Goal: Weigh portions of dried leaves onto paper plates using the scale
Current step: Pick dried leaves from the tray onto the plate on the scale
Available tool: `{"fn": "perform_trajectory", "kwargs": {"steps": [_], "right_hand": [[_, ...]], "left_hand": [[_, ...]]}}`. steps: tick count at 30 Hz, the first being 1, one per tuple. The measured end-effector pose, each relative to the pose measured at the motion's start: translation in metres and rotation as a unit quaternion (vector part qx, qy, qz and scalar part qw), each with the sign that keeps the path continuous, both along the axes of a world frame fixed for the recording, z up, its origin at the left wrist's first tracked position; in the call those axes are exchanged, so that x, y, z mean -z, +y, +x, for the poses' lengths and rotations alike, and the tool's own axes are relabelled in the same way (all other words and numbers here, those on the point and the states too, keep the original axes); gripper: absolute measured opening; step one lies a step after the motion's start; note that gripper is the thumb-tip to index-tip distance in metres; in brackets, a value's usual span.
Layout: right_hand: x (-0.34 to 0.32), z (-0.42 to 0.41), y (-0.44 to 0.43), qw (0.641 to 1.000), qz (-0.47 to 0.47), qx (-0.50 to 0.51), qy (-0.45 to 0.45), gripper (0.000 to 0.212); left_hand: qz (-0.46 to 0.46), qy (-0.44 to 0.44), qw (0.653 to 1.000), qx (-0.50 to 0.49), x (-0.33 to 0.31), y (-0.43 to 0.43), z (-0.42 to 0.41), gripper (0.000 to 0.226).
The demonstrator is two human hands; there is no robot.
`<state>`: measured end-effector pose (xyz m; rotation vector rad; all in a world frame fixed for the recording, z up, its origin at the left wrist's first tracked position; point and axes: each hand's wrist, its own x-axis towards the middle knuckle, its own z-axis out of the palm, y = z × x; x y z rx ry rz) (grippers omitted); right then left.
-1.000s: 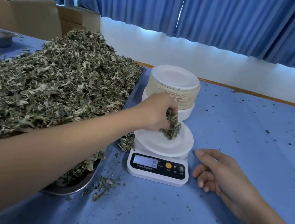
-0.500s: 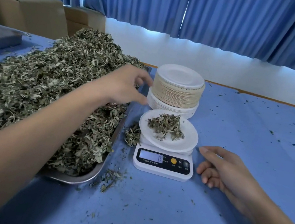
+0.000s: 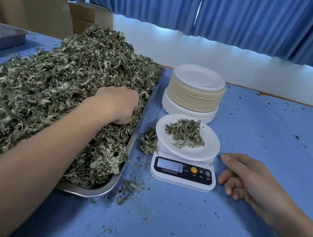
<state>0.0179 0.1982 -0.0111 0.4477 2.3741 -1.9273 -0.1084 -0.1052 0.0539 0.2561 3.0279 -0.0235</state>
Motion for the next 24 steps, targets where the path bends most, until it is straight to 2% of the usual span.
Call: {"fn": "perform_trajectory", "kwargs": {"steps": [2, 5, 8, 11, 13, 18, 21, 24], "right_hand": [[0.000, 0.000, 0.000, 1.000, 0.002, -0.002, -0.001, 0.032], [0.001, -0.001, 0.000, 1.000, 0.003, -0.003, -0.004, 0.031], [0.002, -0.001, 0.002, 1.000, 0.027, 0.009, 0.002, 0.021], [0.003, -0.002, 0.009, 0.991, 0.124, 0.039, 0.039, 0.010], [0.002, -0.002, 0.013, 0.982, 0.171, 0.052, 0.059, 0.009], [0.003, -0.003, 0.017, 0.973, 0.218, 0.047, 0.064, 0.012], [0.004, -0.002, 0.016, 0.951, 0.298, 0.019, 0.084, 0.014], [0.005, -0.003, 0.015, 0.945, 0.313, 0.011, 0.090, 0.016]], "left_hand": [[-0.005, -0.010, 1.000, 0.012, 0.000, 0.001, 0.000, 0.046], [-0.009, -0.046, 0.999, 0.025, 0.003, 0.002, 0.002, 0.065], [-0.027, -0.010, 0.999, 0.018, 0.003, 0.004, 0.004, 0.057], [-0.015, 0.040, 0.999, -0.008, -0.002, 0.003, 0.005, 0.047], [0.010, 0.071, 0.997, -0.016, -0.007, 0.002, 0.006, 0.047], [0.088, 0.133, 0.987, -0.009, -0.020, 0.000, 0.009, 0.058], [0.176, 0.155, 0.972, 0.012, -0.026, 0.004, 0.013, 0.046], [0.247, 0.181, 0.951, 0.041, -0.028, 0.017, 0.024, 0.026]]}}
